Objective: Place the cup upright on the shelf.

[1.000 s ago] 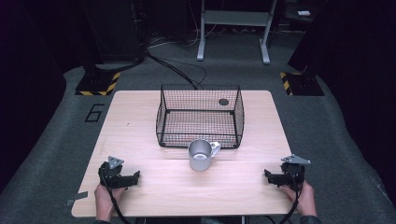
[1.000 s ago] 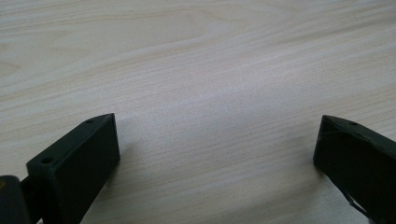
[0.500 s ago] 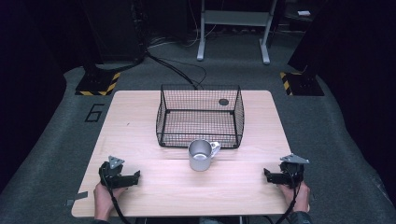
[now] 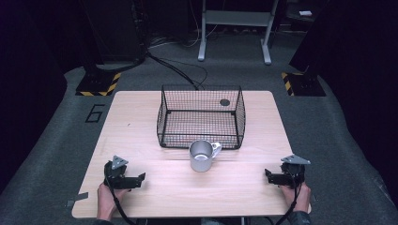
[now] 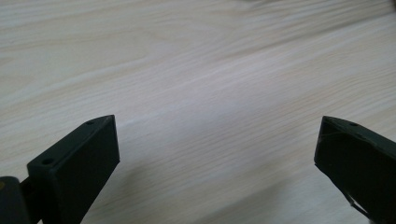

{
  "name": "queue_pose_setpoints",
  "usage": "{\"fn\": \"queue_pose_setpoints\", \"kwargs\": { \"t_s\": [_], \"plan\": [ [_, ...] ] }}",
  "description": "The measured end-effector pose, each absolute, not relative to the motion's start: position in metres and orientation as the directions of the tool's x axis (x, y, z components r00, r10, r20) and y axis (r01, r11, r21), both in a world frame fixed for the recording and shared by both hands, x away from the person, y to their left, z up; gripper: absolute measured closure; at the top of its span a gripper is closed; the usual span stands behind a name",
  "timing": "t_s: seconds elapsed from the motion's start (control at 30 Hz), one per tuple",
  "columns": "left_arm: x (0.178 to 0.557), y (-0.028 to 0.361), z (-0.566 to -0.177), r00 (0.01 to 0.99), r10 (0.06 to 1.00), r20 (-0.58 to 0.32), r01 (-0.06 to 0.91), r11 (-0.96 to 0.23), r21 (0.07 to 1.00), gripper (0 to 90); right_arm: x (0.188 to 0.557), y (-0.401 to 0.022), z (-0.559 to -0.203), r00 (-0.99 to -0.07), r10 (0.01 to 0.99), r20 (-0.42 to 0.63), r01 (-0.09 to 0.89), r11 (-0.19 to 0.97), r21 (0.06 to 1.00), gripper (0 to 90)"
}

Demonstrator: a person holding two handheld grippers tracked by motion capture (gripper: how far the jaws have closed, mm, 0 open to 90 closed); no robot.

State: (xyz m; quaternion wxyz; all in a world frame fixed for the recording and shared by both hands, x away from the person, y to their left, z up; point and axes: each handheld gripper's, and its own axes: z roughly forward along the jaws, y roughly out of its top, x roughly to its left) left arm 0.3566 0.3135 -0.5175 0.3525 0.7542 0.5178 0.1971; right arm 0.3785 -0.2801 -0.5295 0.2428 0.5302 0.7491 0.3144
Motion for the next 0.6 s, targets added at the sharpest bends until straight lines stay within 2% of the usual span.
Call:
{"fn": "queue_pose_setpoints", "kwargs": {
  "t_s": [0.27,0.6],
  "plan": [
    [0.353,0.294,-0.498,0.469,0.880,-0.075,0.601,-0.257,0.757,0.0,0.379,-0.280,-0.529,-0.319,0.948,-0.023,0.643,0.234,0.729,1.7],
    [0.351,0.278,-0.486,0.518,0.852,-0.070,0.578,-0.289,0.763,0.0,0.379,-0.280,-0.530,-0.319,0.947,-0.018,0.639,0.229,0.734,2.2]
  ]
}}
